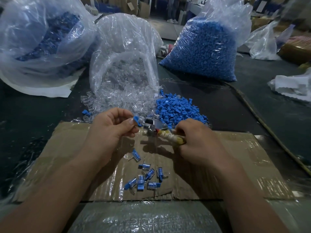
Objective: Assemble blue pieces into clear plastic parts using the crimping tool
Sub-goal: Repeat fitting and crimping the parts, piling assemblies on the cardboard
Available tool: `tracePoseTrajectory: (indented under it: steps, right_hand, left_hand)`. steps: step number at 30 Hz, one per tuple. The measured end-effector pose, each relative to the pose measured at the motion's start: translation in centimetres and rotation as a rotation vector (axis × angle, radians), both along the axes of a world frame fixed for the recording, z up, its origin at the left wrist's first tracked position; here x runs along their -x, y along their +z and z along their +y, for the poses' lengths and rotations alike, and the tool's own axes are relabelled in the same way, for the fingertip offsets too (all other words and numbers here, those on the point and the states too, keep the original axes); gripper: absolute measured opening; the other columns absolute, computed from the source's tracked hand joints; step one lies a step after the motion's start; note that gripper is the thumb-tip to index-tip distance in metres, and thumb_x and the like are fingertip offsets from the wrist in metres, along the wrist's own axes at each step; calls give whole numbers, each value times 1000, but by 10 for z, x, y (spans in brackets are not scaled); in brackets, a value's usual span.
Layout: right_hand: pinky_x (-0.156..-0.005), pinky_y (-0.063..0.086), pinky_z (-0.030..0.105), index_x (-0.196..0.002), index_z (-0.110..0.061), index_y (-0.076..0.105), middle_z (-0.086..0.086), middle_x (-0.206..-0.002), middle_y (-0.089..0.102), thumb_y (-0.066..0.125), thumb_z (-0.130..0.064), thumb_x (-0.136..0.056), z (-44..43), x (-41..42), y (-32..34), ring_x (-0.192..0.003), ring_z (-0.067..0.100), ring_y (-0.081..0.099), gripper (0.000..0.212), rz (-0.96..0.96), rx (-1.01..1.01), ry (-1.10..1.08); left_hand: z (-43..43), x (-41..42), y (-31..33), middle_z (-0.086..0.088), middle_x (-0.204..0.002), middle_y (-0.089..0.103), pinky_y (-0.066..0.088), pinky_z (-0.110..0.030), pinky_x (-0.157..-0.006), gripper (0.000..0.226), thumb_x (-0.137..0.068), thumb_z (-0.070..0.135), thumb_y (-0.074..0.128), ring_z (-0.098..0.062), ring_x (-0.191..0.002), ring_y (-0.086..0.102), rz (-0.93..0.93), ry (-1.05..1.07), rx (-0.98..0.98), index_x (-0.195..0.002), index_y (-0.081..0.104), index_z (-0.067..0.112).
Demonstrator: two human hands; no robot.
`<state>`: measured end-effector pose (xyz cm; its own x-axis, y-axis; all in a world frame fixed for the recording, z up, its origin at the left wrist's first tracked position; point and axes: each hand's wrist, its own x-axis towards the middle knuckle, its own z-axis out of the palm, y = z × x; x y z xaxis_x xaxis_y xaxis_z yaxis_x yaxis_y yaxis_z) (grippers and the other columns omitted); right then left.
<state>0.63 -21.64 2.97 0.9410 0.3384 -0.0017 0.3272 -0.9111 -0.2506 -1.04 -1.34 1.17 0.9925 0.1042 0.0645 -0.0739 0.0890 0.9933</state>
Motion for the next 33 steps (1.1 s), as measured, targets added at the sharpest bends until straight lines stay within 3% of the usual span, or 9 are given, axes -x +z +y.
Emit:
tracePoseTrajectory:
  steps: [4, 7, 15, 33]
  right_hand:
    - [-55, 28, 20, -89, -27, 43, -13, -81, 44, 60, -19, -78, 2, 3, 1, -71, 1, 40, 21, -55, -167, -21]
    - [-56, 32, 23, -91, -27, 43, -13, -83, 47, 60, -16, -75, 5, 6, 2, -73, 3, 44, 26, -55, -252, -15]
    - [-61, 34, 19, -94, -28, 41, -10, -89, 46, 62, -23, -79, 10, 7, -2, -78, 5, 42, 27, -20, -222, 35]
    - [-60, 31, 21, -89, -34, 42, -18, -77, 43, 63, -18, -79, 17, 12, 7, -73, 1, 41, 29, 77, -269, 77]
  left_hand:
    - [-2, 2, 2, 3, -61, 67, 51, -14, -53, 16, -81, -5, 54, -7, -57, 64, -47, 20, -60, -78, 59, 10]
    - [-5, 3, 4, 2, -62, 67, 51, -14, -54, 17, -81, -6, 54, -6, -57, 64, -73, 35, -86, -77, 59, 10]
    - [-6, 6, 7, -9, -75, 64, 51, -13, -58, 15, -81, -3, 56, -6, -61, 63, -106, 58, -130, -79, 60, 11]
    - [-11, 12, 10, -7, -71, 61, 49, -10, -55, 21, -82, -9, 55, -1, -56, 61, -148, 59, -205, -78, 58, 11]
